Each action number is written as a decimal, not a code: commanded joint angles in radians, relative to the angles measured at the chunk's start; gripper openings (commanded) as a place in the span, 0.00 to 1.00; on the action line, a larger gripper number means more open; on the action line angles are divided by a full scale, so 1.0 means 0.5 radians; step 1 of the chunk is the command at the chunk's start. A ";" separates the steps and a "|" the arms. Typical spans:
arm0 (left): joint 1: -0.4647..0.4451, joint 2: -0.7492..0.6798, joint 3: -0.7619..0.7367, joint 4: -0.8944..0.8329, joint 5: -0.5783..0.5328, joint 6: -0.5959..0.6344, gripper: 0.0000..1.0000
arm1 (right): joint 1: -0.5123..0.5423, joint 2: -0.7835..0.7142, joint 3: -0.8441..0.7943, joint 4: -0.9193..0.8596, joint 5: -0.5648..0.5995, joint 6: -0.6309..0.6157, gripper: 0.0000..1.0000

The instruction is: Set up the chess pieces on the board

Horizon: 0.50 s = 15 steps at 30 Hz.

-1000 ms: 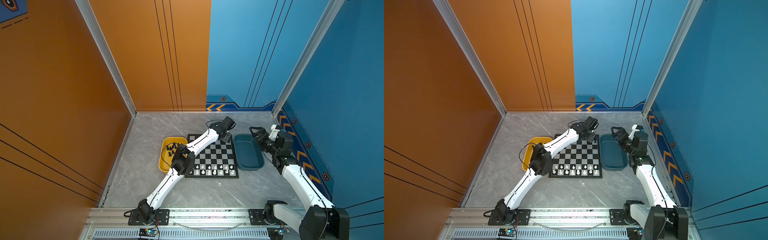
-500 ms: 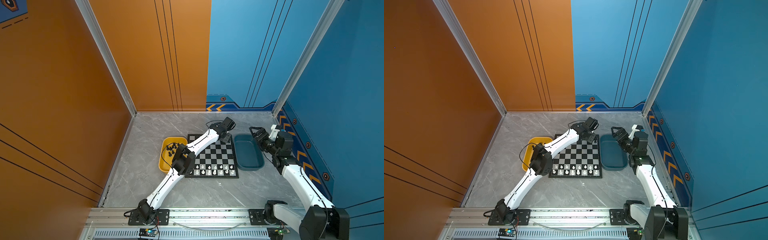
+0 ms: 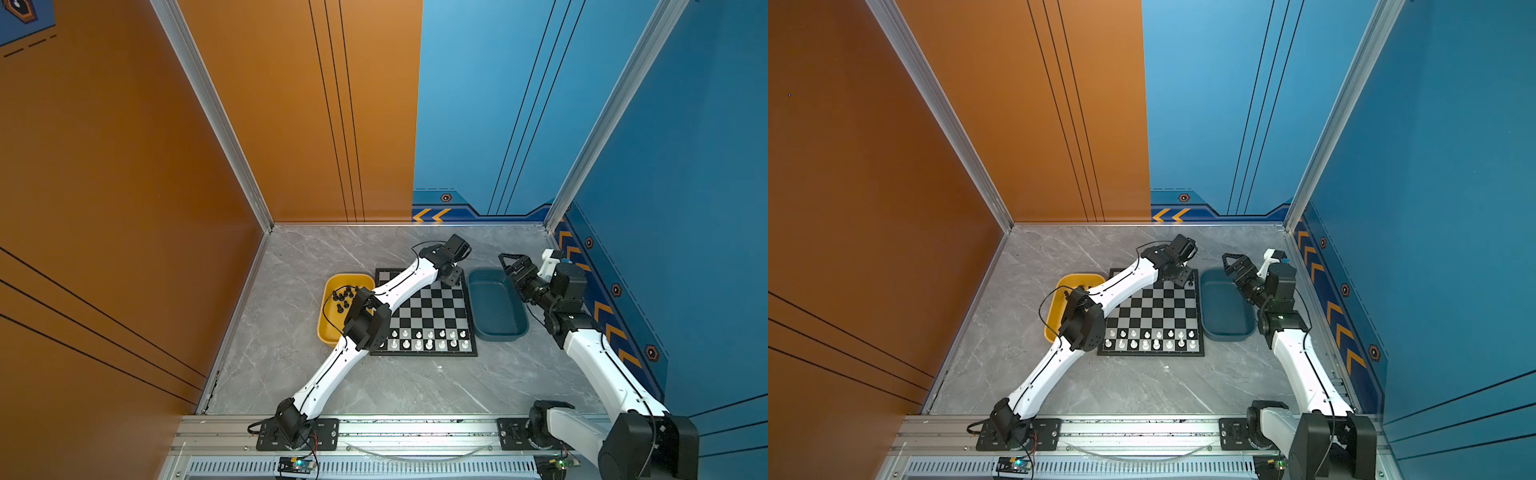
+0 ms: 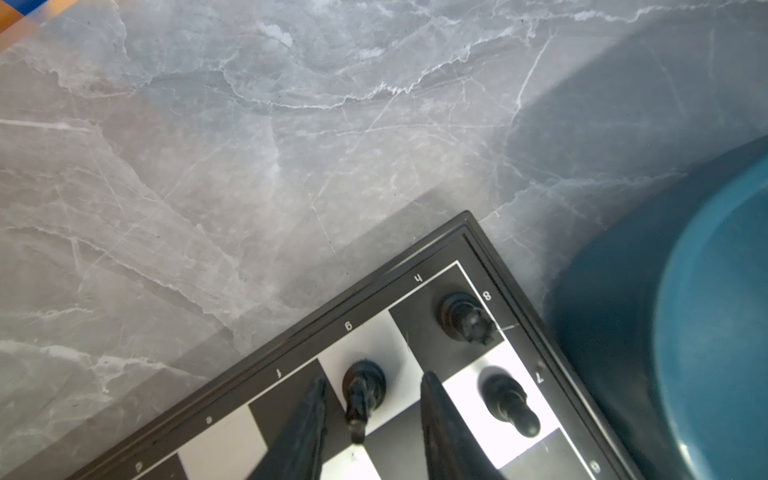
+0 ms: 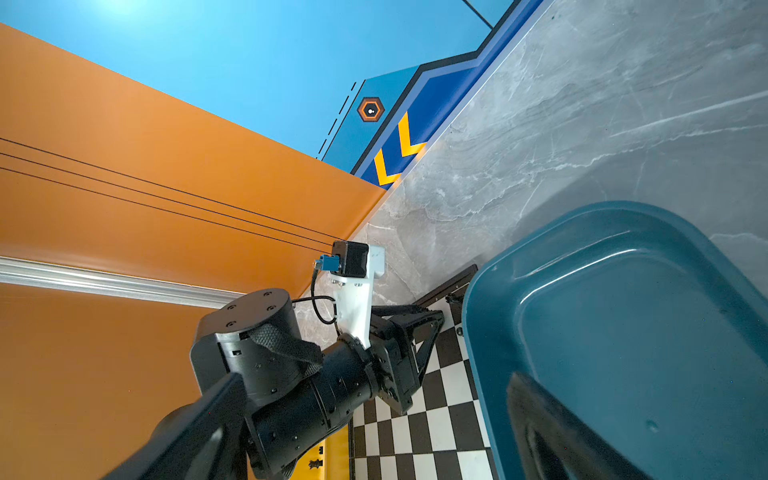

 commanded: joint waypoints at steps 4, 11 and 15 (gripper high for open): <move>0.004 -0.021 -0.037 -0.044 -0.054 -0.007 0.42 | -0.015 -0.014 -0.021 0.043 -0.028 0.004 1.00; 0.010 -0.155 -0.082 -0.043 -0.112 0.002 0.42 | -0.015 -0.019 -0.017 0.043 -0.028 0.006 1.00; 0.031 -0.238 -0.117 -0.041 -0.089 -0.052 0.43 | -0.015 -0.031 -0.017 0.041 -0.028 0.006 1.00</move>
